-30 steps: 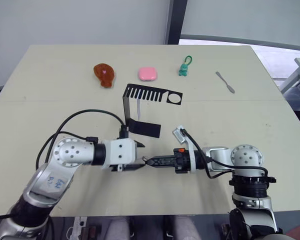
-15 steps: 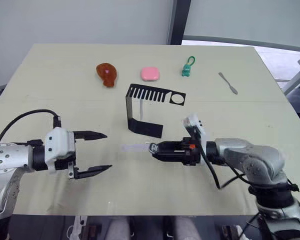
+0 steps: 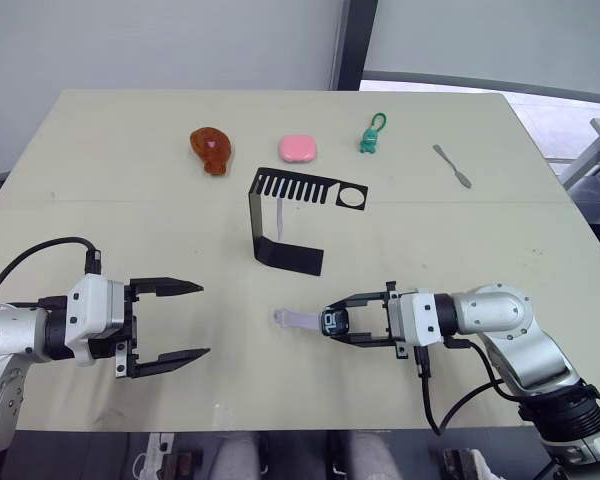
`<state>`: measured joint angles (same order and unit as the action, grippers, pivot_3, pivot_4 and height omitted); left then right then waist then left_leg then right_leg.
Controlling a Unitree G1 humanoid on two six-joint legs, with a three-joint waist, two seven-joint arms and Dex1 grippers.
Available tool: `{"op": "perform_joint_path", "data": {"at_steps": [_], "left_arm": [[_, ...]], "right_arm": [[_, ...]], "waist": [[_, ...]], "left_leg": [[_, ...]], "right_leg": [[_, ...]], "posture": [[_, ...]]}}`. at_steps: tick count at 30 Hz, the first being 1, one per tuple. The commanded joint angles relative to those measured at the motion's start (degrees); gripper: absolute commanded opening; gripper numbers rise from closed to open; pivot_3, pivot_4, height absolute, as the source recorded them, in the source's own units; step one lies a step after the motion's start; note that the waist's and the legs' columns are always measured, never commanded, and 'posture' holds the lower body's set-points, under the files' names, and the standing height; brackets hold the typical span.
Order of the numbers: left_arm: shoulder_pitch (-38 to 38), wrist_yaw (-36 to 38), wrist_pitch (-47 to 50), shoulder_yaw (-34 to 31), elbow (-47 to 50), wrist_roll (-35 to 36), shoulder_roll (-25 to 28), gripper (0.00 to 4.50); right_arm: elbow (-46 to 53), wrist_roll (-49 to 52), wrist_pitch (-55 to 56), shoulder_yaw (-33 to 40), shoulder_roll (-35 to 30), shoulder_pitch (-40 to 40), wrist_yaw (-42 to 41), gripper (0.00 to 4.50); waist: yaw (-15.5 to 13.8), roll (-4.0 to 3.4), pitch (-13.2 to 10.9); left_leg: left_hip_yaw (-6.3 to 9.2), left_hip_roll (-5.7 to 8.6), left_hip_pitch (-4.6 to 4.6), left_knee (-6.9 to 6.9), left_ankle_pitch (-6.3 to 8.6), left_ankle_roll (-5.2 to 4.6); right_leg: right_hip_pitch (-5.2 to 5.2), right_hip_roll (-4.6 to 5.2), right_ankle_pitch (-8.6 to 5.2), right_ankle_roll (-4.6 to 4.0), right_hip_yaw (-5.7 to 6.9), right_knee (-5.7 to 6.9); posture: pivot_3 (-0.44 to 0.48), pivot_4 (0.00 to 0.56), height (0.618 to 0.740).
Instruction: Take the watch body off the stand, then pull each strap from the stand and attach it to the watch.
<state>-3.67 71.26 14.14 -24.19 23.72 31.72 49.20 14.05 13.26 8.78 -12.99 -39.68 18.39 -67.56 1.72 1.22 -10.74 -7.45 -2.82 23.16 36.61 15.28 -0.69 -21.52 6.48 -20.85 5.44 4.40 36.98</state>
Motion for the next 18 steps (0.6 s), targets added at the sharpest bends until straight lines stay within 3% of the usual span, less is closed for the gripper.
{"op": "perform_joint_path", "data": {"at_steps": [1, 7, 12, 18], "left_arm": [[-0.5, -0.7, -0.7, -2.0, 0.8, 1.5, 0.4, 4.50], [0.3, -2.0, 0.5, -1.4, 1.3, 2.6, 0.7, 4.50], [1.2, -2.1, 0.6, -0.7, 1.0, 2.6, 1.4, 4.50], [-0.3, -2.4, 0.1, -1.1, 1.3, 2.2, 1.2, 4.50]], "right_arm": [[0.7, -0.1, 1.2, -0.8, 1.3, 1.9, -0.3, 1.51], [1.6, 2.3, -18.3, -7.1, 7.7, 7.8, 2.1, 1.51], [-3.6, -2.4, -22.6, -11.4, 11.8, 11.5, 3.6, 1.51], [-7.4, -7.0, -23.0, -14.2, 10.5, 10.2, 3.4, 1.51]], "waist": [[0.1, 0.00, 0.0], [0.1, 0.00, 0.0], [0.1, 0.00, 0.0], [0.0, 0.00, 0.0]], "left_leg": [[0.00, -0.01, 0.00, 0.00, 0.00, 0.00], [0.05, -0.06, 0.00, 0.11, -0.03, 0.06], [0.06, -0.05, 0.06, 0.33, 0.03, -0.02], [0.06, 0.02, 0.10, 0.38, 0.11, -0.11]], "right_leg": [[0.00, 0.00, 0.00, 0.00, 0.00, 0.01], [-0.01, -0.02, -0.01, -0.02, 0.01, 0.13], [0.01, 0.01, -0.01, -0.03, 0.01, 0.18], [0.02, 0.09, -0.01, -0.03, 0.02, 0.19]], "posture": [[0.000, 0.150, 0.740], [0.000, 0.150, 0.740], [0.000, 0.150, 0.740], [0.000, 0.150, 0.740]]}}
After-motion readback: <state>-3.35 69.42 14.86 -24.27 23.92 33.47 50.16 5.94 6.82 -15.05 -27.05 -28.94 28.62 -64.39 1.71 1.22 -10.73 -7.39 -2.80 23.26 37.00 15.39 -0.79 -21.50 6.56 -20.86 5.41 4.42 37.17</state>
